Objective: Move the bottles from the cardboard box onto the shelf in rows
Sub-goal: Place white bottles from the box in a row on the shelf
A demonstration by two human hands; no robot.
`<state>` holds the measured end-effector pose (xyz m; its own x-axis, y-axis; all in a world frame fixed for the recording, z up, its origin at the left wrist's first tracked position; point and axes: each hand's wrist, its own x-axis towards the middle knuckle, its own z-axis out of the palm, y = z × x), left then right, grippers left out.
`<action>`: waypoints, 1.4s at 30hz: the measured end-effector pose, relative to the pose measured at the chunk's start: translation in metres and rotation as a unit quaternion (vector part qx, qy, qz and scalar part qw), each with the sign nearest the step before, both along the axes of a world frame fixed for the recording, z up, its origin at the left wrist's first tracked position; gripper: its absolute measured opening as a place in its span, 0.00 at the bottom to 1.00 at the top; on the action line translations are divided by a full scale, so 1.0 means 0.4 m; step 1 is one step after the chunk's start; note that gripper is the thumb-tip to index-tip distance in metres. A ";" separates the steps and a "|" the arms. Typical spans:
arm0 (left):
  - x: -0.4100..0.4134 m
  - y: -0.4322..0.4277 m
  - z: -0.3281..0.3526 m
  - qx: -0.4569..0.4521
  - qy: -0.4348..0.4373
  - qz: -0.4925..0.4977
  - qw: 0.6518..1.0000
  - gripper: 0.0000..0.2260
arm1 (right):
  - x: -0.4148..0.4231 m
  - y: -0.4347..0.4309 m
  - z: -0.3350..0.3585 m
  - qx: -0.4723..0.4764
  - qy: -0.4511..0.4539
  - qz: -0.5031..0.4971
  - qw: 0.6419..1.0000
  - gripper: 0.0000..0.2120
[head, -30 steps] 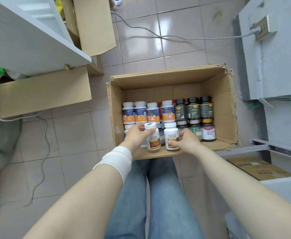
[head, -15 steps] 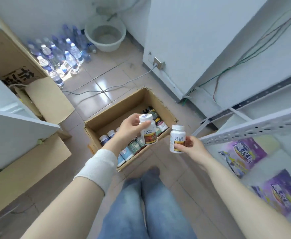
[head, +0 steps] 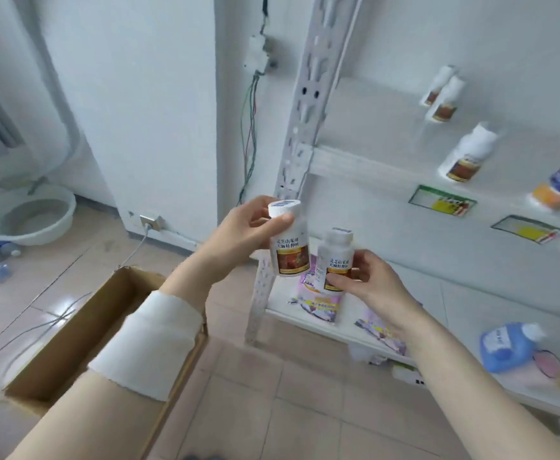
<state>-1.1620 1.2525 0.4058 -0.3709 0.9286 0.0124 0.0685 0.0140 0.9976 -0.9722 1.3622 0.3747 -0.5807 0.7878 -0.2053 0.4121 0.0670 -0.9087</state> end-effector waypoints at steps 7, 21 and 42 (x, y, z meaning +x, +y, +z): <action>0.222 0.208 0.191 0.073 0.045 -0.047 0.995 0.03 | 0.280 0.122 0.181 0.067 0.059 -0.057 0.994 0.16; 0.214 0.644 0.445 0.129 0.147 -0.052 0.979 0.10 | 0.318 0.449 0.472 0.184 0.176 -0.136 0.958 0.19; 0.148 1.135 0.225 0.004 0.137 -0.168 0.976 0.14 | 0.104 0.787 0.267 0.143 -0.035 -0.107 0.983 0.28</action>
